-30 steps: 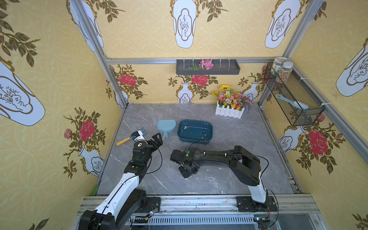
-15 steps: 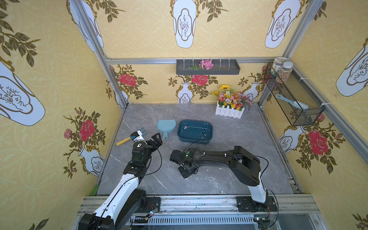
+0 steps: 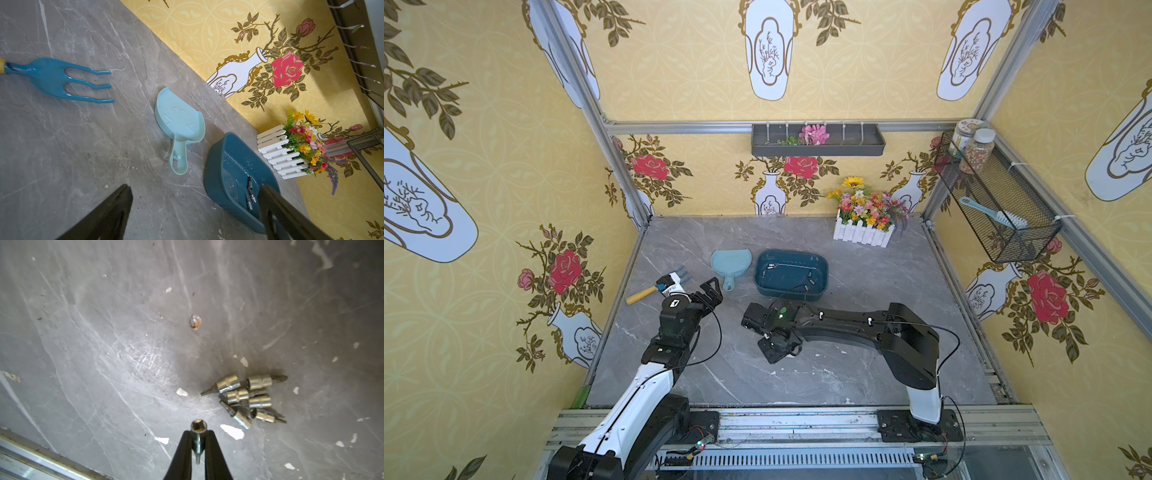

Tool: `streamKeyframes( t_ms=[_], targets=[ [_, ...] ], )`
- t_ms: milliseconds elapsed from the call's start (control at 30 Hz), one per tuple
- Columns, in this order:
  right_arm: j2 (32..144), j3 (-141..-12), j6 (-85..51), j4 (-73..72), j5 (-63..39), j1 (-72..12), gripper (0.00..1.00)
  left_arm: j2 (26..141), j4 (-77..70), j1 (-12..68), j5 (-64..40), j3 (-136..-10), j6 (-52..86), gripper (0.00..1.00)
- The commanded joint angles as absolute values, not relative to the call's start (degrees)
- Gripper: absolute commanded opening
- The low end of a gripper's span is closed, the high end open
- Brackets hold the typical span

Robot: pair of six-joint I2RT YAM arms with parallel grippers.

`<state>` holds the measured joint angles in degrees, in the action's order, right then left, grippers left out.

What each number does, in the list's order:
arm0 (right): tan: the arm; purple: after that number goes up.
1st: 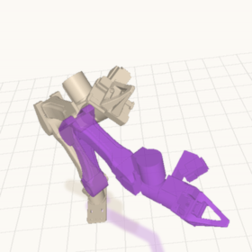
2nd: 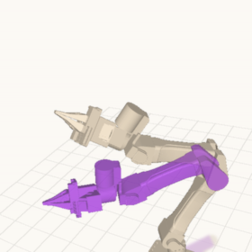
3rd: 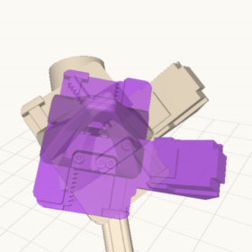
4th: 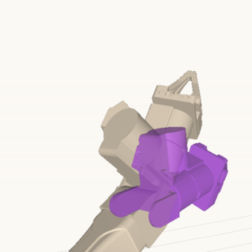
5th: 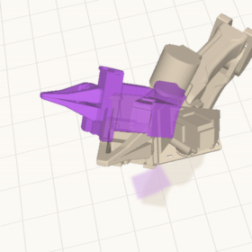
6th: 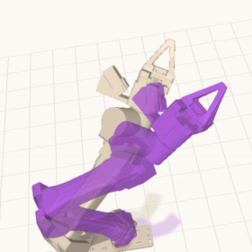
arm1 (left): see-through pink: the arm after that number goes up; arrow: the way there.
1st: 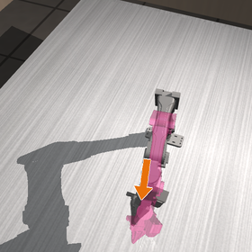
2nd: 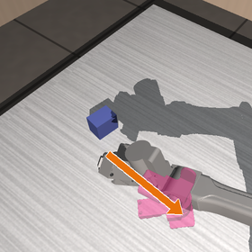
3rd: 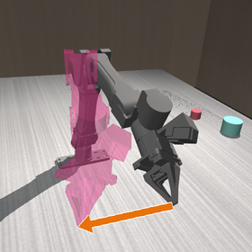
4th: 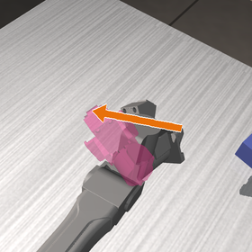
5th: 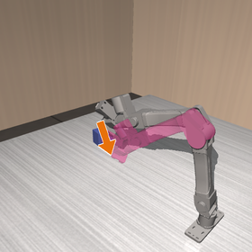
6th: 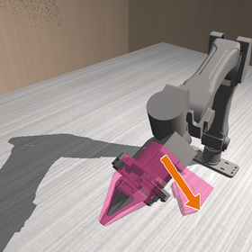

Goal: Put the bit on the desktop into the storage box
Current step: Pick up the screwdriver bit from the center of the board, then place the screwdriver bit in the storage box.

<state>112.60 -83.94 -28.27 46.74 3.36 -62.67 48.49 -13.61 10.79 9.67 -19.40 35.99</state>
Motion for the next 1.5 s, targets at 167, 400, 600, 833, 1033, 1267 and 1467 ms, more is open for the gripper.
streamKeyframes(
  t_ms=[167,400,600,833,1033,1267,1467],
  targets=[
    [109.03,-85.55,-22.35,48.33,5.05,-55.78,0.13,48.34,-13.84,10.72,9.58,-19.34,36.02,1.00],
    [107.70,-88.76,-18.06,47.08,7.02,-48.84,0.13,49.52,-15.61,10.72,8.31,-19.25,37.13,1.00],
    [108.15,-91.69,-15.09,45.69,7.74,-42.32,0.13,50.86,-16.82,10.72,6.60,-19.44,37.96,1.00],
    [110.00,-94.41,-12.60,44.74,7.81,-36.08,0.13,51.79,-18.12,10.72,5.31,-19.18,39.00,1.00],
    [113.38,-96.61,-11.77,44.03,7.56,-32.93,0.13,53.07,-19.34,10.72,3.98,-19.11,39.76,1.00],
    [116.47,-97.91,-11.55,43.07,7.21,-31.56,0.13,53.07,-19.34,10.72,3.78,-18.92,39.90,1.00],
    [117.65,-98.36,-11.71,43.24,6.98,-31.29,0.13,53.44,-19.85,10.72,3.60,-18.90,40.05,1.00]
  ],
)
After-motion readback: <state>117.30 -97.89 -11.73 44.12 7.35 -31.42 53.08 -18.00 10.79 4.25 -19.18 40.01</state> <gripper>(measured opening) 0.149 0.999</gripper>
